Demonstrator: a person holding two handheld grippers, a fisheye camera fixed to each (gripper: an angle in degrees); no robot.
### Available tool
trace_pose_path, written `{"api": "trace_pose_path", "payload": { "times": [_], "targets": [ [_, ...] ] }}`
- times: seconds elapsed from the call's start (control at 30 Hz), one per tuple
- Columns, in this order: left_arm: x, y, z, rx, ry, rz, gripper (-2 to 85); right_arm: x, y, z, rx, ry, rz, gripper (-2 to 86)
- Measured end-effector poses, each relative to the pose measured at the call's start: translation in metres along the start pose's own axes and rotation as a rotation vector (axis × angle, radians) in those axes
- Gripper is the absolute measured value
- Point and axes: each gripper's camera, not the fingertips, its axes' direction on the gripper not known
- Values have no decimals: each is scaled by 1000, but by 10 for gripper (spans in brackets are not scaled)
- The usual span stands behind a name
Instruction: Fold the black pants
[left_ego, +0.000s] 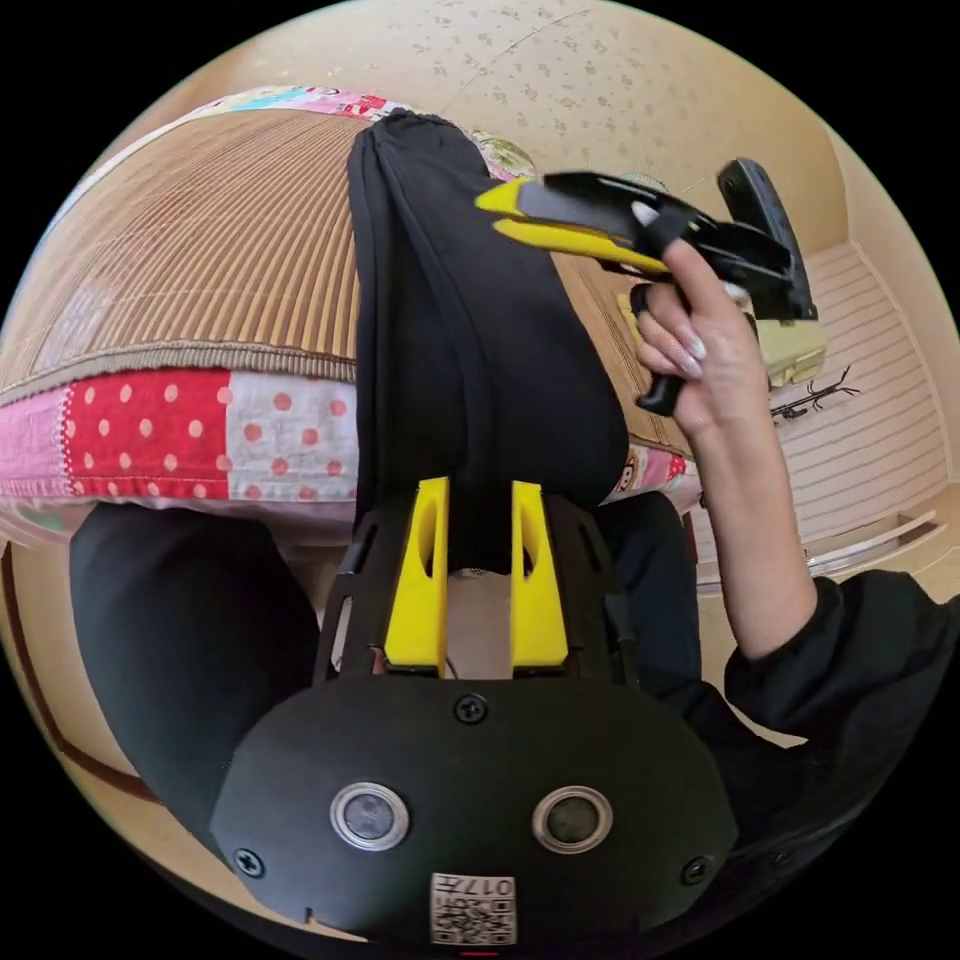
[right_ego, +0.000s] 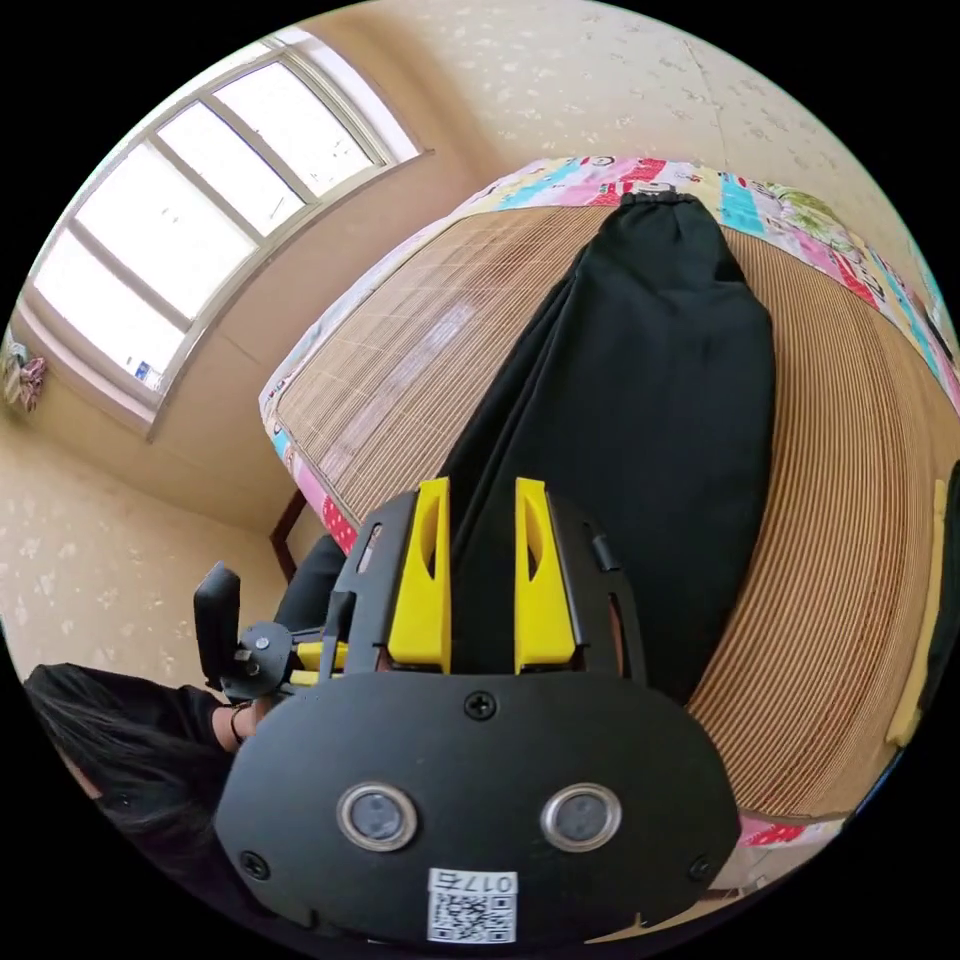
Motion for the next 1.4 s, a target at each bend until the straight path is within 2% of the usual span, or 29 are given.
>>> {"api": "trace_pose_path", "payload": {
  "times": [0.07, 0.2, 0.3, 0.37, 0.43, 0.5, 0.6, 0.67, 0.7, 0.77, 0.9, 1.0, 1.1, 1.2, 1.27, 1.33, 1.4],
  "targets": [
    [-7, 1, 5, 6, 72, -35, 88, 3, -24, 26, -1, 27, 15, 93],
    [-13, -3, 5, -3, 102, -43, 37, 20, -55, 56, -20, 150, 117, 53],
    [-9, -6, -1, -20, 109, -23, 20, 15, -53, 32, 75, 142, 171, 37],
    [-10, -5, -34, 6, 204, -10, 16, 5, -51, 8, 161, 129, 158, 33],
    [-13, 0, -68, 77, 253, 0, 17, -7, -56, -17, 245, 73, 95, 31],
    [-18, 3, -90, 108, 225, -17, 21, -8, -67, -21, 234, 26, 64, 29],
    [-36, -1, -89, 43, 149, -92, 31, 14, -88, 10, 58, -80, 42, 26],
    [-53, -3, -78, -38, 172, -147, 37, 37, -84, 18, -24, -297, 44, 26],
    [-56, -3, -80, -32, 178, -158, 38, 52, -71, 6, 12, -443, 38, 30],
    [-61, 1, -96, 67, 208, -173, 43, 77, -42, -26, 106, -504, 83, 35],
    [-54, -10, -104, 120, 193, -146, 80, 124, 42, -103, 236, -291, 218, 97],
    [-36, -29, -95, 50, 81, -89, 102, 143, 94, -125, 205, -169, 245, 133],
    [-21, -42, -89, 82, -13, -53, 105, 148, 132, -120, 164, -279, 241, 127],
    [-13, -61, -56, -29, -17, -49, 95, 138, 144, -101, 151, -391, 220, 91],
    [0, -66, -50, -49, -101, -51, 58, 138, 145, -87, 102, -400, 301, 68],
    [10, -65, -58, -87, -37, 7, 50, 143, 155, -110, 138, -465, 317, 49],
    [13, -55, -78, -48, 165, 73, 49, 145, 171, -144, 237, -573, 242, 46]
  ]
}}
